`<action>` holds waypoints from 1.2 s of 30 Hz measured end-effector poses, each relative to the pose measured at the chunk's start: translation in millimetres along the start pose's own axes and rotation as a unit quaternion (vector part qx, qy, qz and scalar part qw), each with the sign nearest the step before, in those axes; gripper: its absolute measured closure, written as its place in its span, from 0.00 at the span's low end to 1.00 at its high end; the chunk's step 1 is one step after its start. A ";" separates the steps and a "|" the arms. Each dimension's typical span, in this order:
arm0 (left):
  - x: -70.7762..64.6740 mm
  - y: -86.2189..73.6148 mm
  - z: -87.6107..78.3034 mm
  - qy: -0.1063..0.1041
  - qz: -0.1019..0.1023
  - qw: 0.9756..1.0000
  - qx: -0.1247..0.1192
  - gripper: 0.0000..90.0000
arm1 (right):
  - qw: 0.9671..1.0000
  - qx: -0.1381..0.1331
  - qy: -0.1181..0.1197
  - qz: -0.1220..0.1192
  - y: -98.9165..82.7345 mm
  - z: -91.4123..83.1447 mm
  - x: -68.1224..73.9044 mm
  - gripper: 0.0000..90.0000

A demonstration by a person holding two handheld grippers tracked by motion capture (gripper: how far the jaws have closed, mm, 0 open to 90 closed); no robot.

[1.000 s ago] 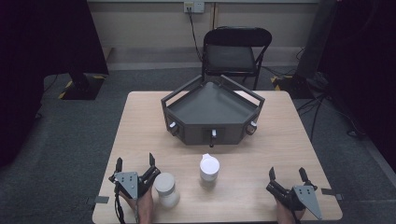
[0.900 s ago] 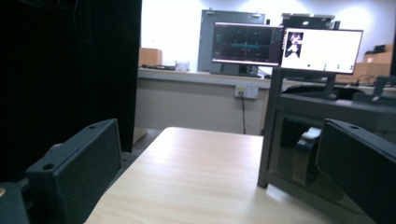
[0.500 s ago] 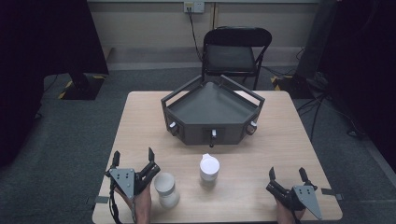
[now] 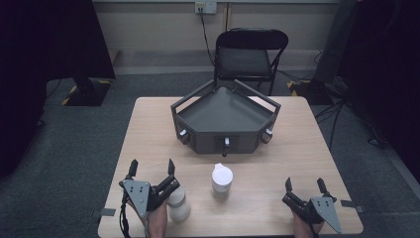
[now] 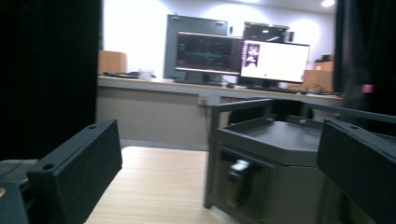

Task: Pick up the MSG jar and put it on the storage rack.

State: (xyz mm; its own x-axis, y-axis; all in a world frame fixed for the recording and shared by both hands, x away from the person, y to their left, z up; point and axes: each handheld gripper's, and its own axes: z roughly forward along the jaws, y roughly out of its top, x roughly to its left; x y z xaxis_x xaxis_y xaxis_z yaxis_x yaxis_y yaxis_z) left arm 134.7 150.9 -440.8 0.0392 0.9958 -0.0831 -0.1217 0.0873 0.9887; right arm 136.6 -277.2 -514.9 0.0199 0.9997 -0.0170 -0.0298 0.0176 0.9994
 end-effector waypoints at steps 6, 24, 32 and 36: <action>-17.6 -3.4 -5.0 0.011 0.028 1.000 -0.002 0.00 | 1.000 0.000 0.000 0.000 0.0 0.0 0.0 0.00; -24.3 -2.7 -33.2 -0.017 0.034 0.999 0.037 0.04 | 1.000 0.000 0.000 0.000 0.0 0.0 0.1 0.00; -29.4 -12.4 -40.4 -0.037 0.032 0.996 0.073 0.09 | 1.000 0.000 0.000 0.000 0.0 0.0 0.1 0.00; -32.9 -21.5 -48.3 -0.035 0.035 0.996 0.077 0.13 | 1.000 0.000 0.000 0.000 -0.1 0.0 0.1 0.00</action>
State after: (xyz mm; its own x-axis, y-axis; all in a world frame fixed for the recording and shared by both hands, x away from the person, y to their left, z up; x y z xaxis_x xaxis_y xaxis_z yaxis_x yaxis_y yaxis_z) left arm 88.1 117.6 -465.3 0.1048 0.9944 -0.0096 0.0270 0.0068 0.9996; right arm 136.6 -277.2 -514.9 0.0204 0.9997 -0.0167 -0.0303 0.0173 0.9994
